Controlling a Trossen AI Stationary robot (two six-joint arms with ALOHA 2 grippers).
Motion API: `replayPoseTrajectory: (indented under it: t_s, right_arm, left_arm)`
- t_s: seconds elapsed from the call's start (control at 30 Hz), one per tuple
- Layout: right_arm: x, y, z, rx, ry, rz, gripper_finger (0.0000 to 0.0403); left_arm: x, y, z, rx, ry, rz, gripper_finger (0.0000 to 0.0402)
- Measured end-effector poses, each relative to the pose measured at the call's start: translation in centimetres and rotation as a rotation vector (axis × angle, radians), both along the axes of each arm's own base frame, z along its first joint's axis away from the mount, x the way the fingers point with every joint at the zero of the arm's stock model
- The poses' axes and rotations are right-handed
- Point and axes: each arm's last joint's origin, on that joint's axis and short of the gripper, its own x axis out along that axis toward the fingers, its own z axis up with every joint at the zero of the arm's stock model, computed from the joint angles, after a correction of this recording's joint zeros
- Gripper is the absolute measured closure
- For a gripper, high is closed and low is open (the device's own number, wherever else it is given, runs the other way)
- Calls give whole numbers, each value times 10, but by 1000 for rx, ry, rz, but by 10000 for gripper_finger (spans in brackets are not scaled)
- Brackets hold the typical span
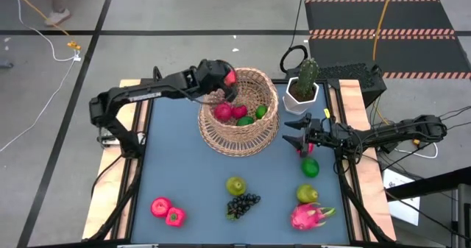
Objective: Build produce basket
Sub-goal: Put the red apple into the brown basket
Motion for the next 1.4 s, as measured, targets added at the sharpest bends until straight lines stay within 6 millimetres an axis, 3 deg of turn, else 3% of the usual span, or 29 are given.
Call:
replayPoseTrajectory:
  t_s: [0.2, 0.33, 0.47, 0.73, 1.03, 1.2, 1.4]
  right_arm:
    - [0, -2, 0, 32, -7, -53, 112]
    - [0, -2, 0, 36, -8, -53, 112]
    - [0, -2, 0, 42, -10, -53, 112]
    - [0, -2, 0, 58, -14, -52, 112]
    - [0, -2, 1, 99, -31, -49, 112]
    - [-1, -1, 2, 109, -51, -46, 112]
    - [-1, -3, 2, 84, -40, -86, 112]
  left_arm:
    - [12, 15, -28, -106, 7, 40, 6]
    - [18, 10, -35, -120, 33, -2, 11]
    - [19, -3, -30, -91, 53, -40, 12]
    - [-9, -62, 9, 18, 138, -112, 12]
    - [-49, -143, 53, 32, 6, -250, 12]
    - [-73, -177, 48, -13, 30, -134, 12]
    - [-92, -204, 13, -99, 153, -22, 12]
